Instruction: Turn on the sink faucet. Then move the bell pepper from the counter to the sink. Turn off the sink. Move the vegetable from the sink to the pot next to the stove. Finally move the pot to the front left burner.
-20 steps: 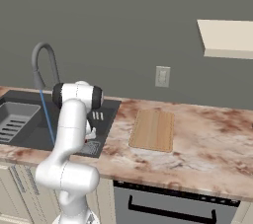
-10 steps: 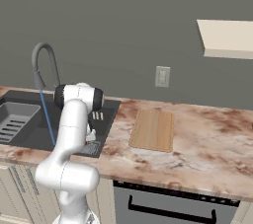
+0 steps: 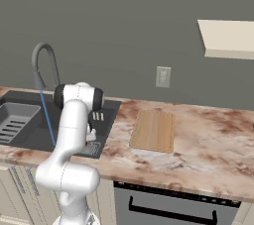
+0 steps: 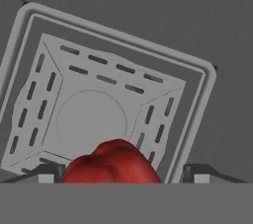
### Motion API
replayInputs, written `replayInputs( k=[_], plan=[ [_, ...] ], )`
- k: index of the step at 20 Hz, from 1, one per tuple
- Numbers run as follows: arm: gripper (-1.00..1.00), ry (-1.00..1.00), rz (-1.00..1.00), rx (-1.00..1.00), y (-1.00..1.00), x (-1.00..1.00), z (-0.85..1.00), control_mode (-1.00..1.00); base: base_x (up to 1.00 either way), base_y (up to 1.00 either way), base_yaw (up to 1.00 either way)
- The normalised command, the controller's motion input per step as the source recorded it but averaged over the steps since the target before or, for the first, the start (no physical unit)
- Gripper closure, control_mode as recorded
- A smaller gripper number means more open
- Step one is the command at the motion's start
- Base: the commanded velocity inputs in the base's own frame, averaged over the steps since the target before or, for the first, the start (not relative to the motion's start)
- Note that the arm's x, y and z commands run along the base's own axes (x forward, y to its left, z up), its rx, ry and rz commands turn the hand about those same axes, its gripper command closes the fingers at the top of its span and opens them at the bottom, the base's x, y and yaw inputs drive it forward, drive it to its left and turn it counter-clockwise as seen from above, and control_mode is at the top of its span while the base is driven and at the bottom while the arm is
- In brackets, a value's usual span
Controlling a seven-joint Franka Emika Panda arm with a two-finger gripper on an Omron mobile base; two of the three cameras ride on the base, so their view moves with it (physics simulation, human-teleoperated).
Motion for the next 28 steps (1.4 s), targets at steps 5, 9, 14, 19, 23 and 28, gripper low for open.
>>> replayInputs(
  k=[5,9,14,19,23,28],
  plan=[
    [-1.00,0.00,-0.04,0.00,0.00,0.00,0.25,-1.00,0.00,0.00,0.00],
    [-1.00,0.00,-0.05,0.00,0.00,-0.01,0.41,-1.00,0.00,0.00,0.00],
    [-1.00,-0.02,-0.06,0.00,-0.05,-0.04,0.64,-1.00,0.00,0.00,0.00],
    [-1.00,-0.03,-0.05,0.00,-0.09,-0.02,0.78,-1.00,0.00,0.00,0.00],
    [-1.00,-0.02,-0.05,0.00,-0.04,0.00,0.81,-1.00,0.00,0.00,0.00],
    [-1.00,-0.02,-0.03,0.01,-0.02,0.00,0.80,-1.00,0.00,0.00,0.00]
  ],
)
